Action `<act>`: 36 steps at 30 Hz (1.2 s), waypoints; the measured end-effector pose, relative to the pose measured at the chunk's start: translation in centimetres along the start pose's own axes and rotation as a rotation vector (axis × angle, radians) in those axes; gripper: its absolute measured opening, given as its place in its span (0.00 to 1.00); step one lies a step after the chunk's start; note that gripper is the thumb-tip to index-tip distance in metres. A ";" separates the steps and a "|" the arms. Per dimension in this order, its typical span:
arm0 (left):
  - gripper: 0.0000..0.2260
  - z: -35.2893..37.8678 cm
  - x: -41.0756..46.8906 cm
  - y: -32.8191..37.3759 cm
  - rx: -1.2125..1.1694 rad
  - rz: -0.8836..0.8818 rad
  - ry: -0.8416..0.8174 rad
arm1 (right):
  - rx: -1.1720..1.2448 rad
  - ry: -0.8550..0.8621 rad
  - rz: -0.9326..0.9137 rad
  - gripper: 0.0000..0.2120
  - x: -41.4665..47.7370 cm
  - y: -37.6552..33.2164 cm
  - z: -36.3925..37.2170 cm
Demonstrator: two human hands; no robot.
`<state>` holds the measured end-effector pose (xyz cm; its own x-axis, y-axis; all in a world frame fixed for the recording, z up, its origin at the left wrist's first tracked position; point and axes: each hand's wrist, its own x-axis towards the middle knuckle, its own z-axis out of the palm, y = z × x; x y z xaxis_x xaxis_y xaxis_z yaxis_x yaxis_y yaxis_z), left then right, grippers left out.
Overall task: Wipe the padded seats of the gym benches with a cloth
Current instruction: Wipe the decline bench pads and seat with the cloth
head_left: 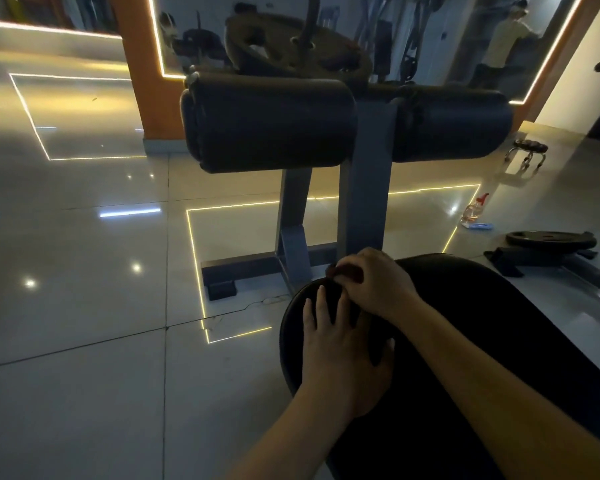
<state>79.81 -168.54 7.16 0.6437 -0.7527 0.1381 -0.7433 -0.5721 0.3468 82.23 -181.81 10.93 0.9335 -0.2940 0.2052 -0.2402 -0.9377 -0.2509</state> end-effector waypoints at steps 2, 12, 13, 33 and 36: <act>0.28 0.0 -0.3 0.0 -0.082 0.034 0.095 | -0.042 -0.029 -0.003 0.13 1.1 0.0 -0.6; 0.18 -0.4 -1.7 -0.2 -0.251 0.143 0.263 | 0.076 -0.137 -0.232 0.16 -1.0 -4.6 0.3; 0.17 -0.4 -1.7 -0.2 -0.252 0.146 0.241 | 0.062 -0.147 -0.251 0.16 -1.0 -4.6 0.2; 0.19 -0.7 -1.1 0.2 -0.178 0.172 0.148 | 0.029 -0.080 0.265 0.12 0.5 7.2 -3.9; 0.19 -0.7 -1.1 0.1 -0.158 0.168 0.164 | -0.018 -0.071 0.137 0.13 0.5 5.3 -3.1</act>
<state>79.10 -167.52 7.70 0.5441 -0.7626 0.3499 -0.8128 -0.3758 0.4451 80.58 -187.46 12.63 0.9079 -0.4064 0.1030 -0.3709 -0.8931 -0.2545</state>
